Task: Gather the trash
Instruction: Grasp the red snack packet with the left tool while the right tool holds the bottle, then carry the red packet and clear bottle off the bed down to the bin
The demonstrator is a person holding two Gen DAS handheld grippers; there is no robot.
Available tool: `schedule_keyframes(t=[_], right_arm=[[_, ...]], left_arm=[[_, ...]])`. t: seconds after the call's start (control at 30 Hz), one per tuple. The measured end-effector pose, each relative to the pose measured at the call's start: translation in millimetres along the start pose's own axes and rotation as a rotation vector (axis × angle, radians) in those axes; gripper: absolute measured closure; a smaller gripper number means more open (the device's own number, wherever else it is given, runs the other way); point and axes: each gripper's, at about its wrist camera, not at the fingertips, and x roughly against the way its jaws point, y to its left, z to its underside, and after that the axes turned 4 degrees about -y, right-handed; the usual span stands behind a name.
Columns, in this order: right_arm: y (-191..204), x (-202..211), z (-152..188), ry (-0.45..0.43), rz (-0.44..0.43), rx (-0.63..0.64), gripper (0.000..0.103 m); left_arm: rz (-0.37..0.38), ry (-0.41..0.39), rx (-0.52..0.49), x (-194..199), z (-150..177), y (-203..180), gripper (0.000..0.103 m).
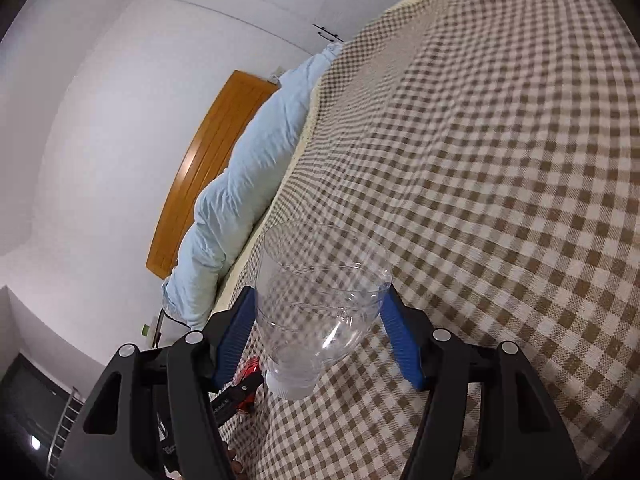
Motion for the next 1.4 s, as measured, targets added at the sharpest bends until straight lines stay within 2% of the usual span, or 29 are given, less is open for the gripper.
schedule_keyframes(t=[0.07,0.27,0.47,0.63,0.8,0.97,1.13,1.4], right_arm=[[-4.6,-0.1,0.4,0.009,0.007,-0.003,0.042],[-4.0,-8.1,6.1,0.018,0.014,0.004,0.041],[1.0,-14.1,10.6,0.027,0.01,-0.009,0.041],[3.3,-18.0,10.8,0.025,0.009,0.008,0.041],[8.5,-17.8,11.1,0.028,0.006,0.009,0.041],[10.0,-18.0,11.5,0.023,0.002,0.012,0.041],[17.0,-10.2,10.5,0.011,-0.02,0.021,0.041],[40.8,50.8,2.4,-0.016,-0.055,0.101,0.041]], left_arm=[[0.012,-0.008,0.009,2.5,1.1,1.7,0.009],[0.077,-0.027,0.045,17.2,6.8,18.6,0.027],[0.083,-0.044,0.069,35.8,14.8,30.6,0.035],[0.086,-0.083,0.077,55.3,19.8,38.1,0.046],[0.09,-0.108,0.052,70.2,21.4,45.6,0.05],[0.105,-0.126,0.027,78.6,24.2,33.6,0.051],[0.143,-0.161,0.033,113.6,29.7,18.9,0.051],[0.183,-0.189,0.023,176.5,48.9,-5.6,0.051]])
